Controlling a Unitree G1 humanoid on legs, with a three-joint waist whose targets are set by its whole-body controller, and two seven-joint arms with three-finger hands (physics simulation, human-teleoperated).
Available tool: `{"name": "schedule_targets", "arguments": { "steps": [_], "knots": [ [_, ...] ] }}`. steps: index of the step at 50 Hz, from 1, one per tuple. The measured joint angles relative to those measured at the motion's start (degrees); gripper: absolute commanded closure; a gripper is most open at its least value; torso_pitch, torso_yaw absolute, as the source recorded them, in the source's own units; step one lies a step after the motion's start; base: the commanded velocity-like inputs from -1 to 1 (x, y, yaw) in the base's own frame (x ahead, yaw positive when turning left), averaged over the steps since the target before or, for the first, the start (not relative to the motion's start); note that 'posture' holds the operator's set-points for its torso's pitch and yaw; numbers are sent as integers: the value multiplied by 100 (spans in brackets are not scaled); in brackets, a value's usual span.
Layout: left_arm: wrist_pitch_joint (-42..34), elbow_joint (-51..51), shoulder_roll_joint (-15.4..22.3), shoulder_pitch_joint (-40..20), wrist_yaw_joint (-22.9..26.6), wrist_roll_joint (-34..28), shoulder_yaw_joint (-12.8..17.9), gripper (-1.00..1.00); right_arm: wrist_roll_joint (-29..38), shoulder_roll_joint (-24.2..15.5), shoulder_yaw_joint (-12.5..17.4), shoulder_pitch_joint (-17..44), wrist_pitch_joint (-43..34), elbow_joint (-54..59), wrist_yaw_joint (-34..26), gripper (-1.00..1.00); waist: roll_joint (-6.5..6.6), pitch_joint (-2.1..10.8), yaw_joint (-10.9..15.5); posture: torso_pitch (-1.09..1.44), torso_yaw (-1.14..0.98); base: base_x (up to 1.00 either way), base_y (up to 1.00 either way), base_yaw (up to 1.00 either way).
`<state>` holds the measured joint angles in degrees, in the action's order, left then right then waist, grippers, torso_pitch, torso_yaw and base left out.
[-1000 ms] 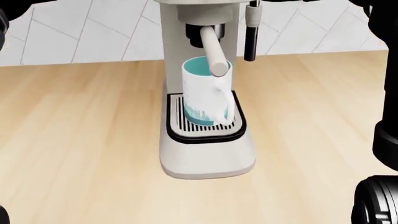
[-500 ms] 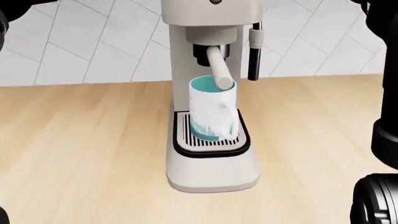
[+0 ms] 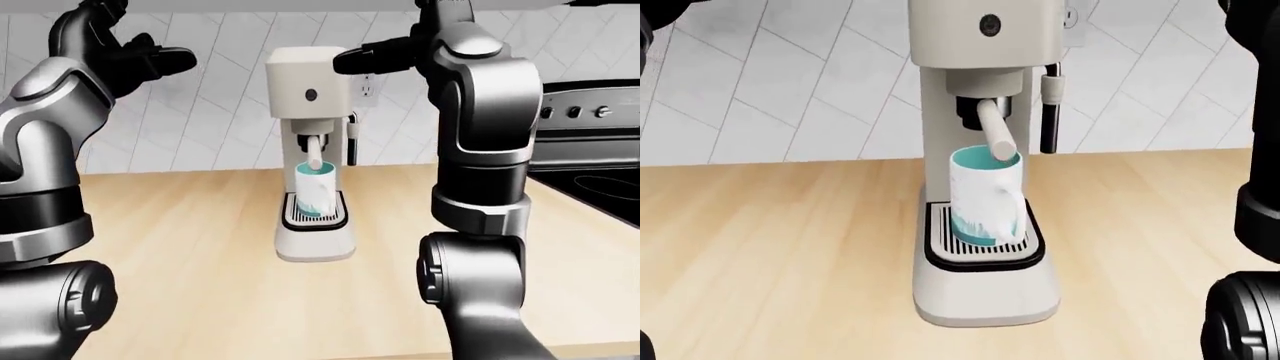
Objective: Press the button on the coffee machine to serve coffee.
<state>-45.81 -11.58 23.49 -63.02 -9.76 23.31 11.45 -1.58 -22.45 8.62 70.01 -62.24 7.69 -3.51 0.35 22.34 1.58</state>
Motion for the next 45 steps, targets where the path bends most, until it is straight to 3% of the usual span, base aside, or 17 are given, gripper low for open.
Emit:
{"name": "schedule_targets", "arguments": {
  "steps": [45],
  "knots": [
    [84,-27,-37,-58,14,-15,-12,-100,-134,195,-101,217,-131,-157,75,-100,35,522,9,-94,0,0,0,0]
  ]
}}
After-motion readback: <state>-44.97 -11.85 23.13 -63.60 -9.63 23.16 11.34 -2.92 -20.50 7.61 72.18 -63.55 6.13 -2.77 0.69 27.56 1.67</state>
